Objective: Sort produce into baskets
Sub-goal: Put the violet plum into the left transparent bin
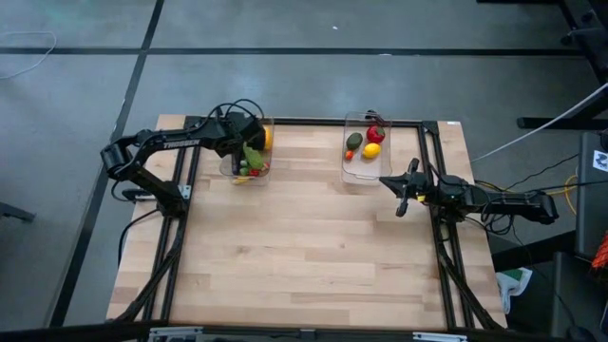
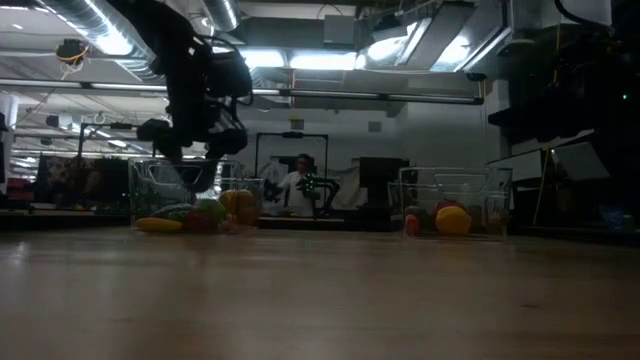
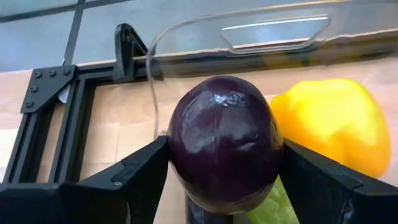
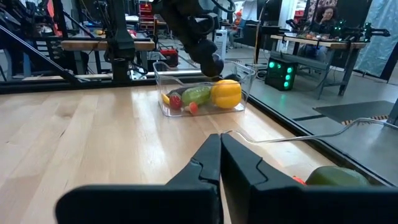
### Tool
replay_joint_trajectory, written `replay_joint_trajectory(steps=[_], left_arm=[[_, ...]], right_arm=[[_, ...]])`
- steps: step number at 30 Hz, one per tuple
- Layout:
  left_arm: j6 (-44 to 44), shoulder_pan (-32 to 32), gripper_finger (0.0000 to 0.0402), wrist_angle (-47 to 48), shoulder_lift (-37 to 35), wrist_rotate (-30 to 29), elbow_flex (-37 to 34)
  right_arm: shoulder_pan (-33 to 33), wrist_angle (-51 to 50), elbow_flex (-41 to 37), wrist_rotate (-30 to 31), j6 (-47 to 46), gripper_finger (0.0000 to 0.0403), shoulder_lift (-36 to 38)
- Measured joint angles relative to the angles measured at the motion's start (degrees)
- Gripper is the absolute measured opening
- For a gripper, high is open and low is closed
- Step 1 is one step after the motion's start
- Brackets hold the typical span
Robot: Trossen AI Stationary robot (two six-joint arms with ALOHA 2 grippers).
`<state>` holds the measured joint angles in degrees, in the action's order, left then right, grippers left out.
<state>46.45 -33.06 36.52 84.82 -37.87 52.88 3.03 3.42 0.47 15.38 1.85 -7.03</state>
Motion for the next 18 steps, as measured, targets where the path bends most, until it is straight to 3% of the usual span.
replay_joint_trajectory(steps=[7, 13, 18], left_arm=[[-2.16, 0.02, 0.0285, -1.78, 0.0, 3.26, 0.0], [-8.04, 0.02, 0.0342, -6.02, 0.0, 6.13, 0.0], [-3.94, 0.35, 0.0381, -5.93, 0.0, 6.91, 0.0]], right_arm=[[0.0, -0.06, 0.0, 0.0, 0.0, 0.0012, 0.0], [0.0, -0.07, 0.0, 0.0, -0.02, 0.0012, 0.0], [0.0, -0.08, 0.0, 0.0, -0.01, 0.0012, 0.0]])
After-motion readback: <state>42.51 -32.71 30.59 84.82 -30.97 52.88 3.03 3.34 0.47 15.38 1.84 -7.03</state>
